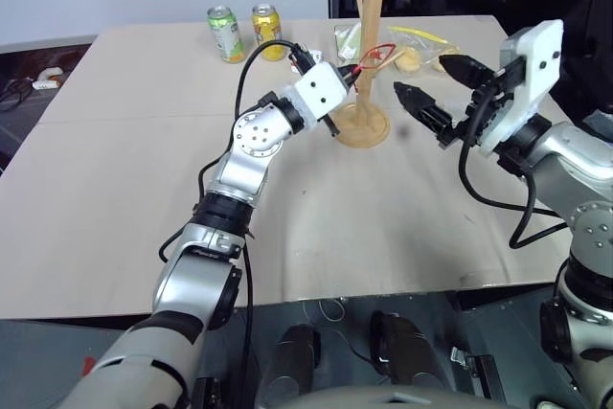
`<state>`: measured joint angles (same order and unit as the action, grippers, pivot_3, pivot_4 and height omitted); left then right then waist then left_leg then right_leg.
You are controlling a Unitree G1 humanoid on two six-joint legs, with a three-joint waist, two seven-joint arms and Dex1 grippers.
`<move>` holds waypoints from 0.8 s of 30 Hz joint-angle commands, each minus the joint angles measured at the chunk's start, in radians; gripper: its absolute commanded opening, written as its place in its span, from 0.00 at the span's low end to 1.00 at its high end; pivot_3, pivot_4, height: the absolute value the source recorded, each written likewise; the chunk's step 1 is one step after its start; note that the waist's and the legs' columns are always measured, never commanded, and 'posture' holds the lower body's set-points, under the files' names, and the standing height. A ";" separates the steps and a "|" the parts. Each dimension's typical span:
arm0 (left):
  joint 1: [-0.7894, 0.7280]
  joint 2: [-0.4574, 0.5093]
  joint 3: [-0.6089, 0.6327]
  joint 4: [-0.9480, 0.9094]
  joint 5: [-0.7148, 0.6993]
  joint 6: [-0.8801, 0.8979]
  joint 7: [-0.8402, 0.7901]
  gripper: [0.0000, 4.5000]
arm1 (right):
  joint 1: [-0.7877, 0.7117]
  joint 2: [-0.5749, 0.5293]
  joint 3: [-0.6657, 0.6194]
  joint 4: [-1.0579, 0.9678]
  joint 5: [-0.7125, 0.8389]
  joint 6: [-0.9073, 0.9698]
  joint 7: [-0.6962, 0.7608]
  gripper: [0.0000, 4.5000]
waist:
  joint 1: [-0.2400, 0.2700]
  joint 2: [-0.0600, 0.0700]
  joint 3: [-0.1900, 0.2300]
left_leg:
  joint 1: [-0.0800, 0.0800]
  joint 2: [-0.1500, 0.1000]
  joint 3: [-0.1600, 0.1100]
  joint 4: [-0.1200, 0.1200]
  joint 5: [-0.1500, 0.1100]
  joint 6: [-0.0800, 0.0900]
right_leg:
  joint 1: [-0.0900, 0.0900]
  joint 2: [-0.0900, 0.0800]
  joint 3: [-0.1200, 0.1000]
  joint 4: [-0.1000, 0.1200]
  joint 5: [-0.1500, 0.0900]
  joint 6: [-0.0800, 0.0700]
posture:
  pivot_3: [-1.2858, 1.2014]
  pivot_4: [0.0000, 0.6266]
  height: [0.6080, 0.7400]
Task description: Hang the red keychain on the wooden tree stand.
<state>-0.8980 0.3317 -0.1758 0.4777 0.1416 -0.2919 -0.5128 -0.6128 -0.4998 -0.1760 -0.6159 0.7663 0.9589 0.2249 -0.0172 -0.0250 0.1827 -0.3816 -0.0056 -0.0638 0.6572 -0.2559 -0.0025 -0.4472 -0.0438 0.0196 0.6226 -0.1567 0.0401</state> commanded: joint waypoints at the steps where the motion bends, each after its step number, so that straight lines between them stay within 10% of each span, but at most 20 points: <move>1: -0.030 -0.006 -0.001 -0.003 0.021 -0.005 0.025 0.01 | 0.007 -0.013 -0.032 -0.048 0.012 -0.011 -0.012 1.00 | 0.000 0.000 0.000 | 0.000 0.000 0.000 0.000 0.000 0.000 | 0.000 0.000 0.000 0.000 0.000 0.000 | 0.52 0.24 1.00; 7: -0.013 -0.004 0.024 -0.019 -0.010 0.025 -0.001 0.21 | 0.016 -0.017 -0.024 -0.051 0.015 -0.015 -0.015 1.00 | -0.001 0.000 0.000 | 0.000 0.000 0.000 0.000 0.000 0.000 | 0.000 0.000 0.000 0.000 0.000 0.000 | 0.52 0.24 1.00; 15: 0.100 0.094 0.135 -0.201 -0.200 0.270 -0.150 0.94 | 0.046 -0.113 -0.009 0.011 -0.015 -0.049 0.111 1.00 | -0.010 0.000 0.000 | 0.000 0.000 0.000 0.000 0.000 0.000 | 0.000 0.000 0.000 0.000 0.000 0.000 | 0.52 0.24 1.00; 24: 0.210 0.477 0.343 -0.460 -0.593 0.951 -0.488 0.97 | -0.001 -0.289 0.001 0.200 -0.028 -0.113 0.399 1.00 | -0.031 0.000 0.002 | 0.000 0.002 0.000 -0.001 0.000 0.000 | -0.001 0.002 0.000 0.000 0.000 0.000 | 0.52 0.24 1.00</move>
<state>-0.6877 0.7539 0.1048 0.0930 -0.3542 0.5535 -0.9214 -0.5838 -0.7578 -0.1647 -0.4337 0.7454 0.8859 0.5524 -0.0483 -0.0253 0.1850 -0.3809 -0.0038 -0.0639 0.6564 -0.2560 -0.0024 -0.4479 -0.0420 0.0195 0.6229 -0.1570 0.0399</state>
